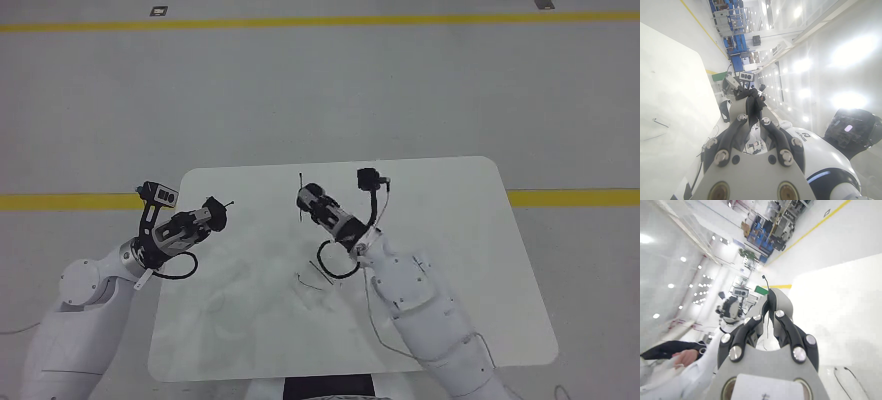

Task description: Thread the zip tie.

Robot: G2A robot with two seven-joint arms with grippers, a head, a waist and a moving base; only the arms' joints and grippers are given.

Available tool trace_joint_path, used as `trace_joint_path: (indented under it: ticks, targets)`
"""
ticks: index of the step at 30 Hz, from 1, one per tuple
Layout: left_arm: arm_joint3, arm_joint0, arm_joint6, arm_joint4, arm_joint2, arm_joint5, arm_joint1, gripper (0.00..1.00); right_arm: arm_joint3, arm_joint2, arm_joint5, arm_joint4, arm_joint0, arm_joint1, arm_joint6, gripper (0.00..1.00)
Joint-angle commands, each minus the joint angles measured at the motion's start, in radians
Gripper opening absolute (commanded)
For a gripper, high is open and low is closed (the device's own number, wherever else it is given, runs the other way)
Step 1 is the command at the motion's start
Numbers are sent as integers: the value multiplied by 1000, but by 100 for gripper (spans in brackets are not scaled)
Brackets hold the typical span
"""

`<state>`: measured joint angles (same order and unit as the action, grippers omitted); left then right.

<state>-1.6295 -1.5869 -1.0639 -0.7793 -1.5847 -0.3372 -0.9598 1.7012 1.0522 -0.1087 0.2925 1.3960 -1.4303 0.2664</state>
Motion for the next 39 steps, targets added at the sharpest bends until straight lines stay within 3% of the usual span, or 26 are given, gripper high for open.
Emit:
trace_joint_path:
  ticks: [1, 3, 15, 18, 22, 27, 33, 39]
  targets:
    - [0, 0, 0, 0, 0, 0, 0, 0, -10, -6, -26, -85, 0, -7, -54, 0]
    - [0, 0, 0, 0, 0, 0, 0, 0, -22, -12, -49, -140, 0, -12, -79, 0]
    - [0, 0, 0, 0, 0, 0, 0, 0, -25, -11, -52, -131, 6, -11, -91, 0]
    - [0, 0, 0, 0, 0, 0, 0, 0, -38, -18, -85, -79, 1, -17, -199, 0]
    - [0, 0, 0, 0, 0, 0, 0, 0, -79, -62, -137, 1, -13, -36, -430, 0]
    - [0, 0, 0, 0, 0, 0, 0, 0, -139, -114, -174, 163, -30, -51, -599, 0]
    - [0, 0, 0, 0, 0, 0, 0, 0, -183, -152, -217, 346, -41, -60, -722, 0]
    - [0, 0, 0, 0, 0, 0, 0, 0, -186, -162, -231, 358, -42, -62, -730, 0]
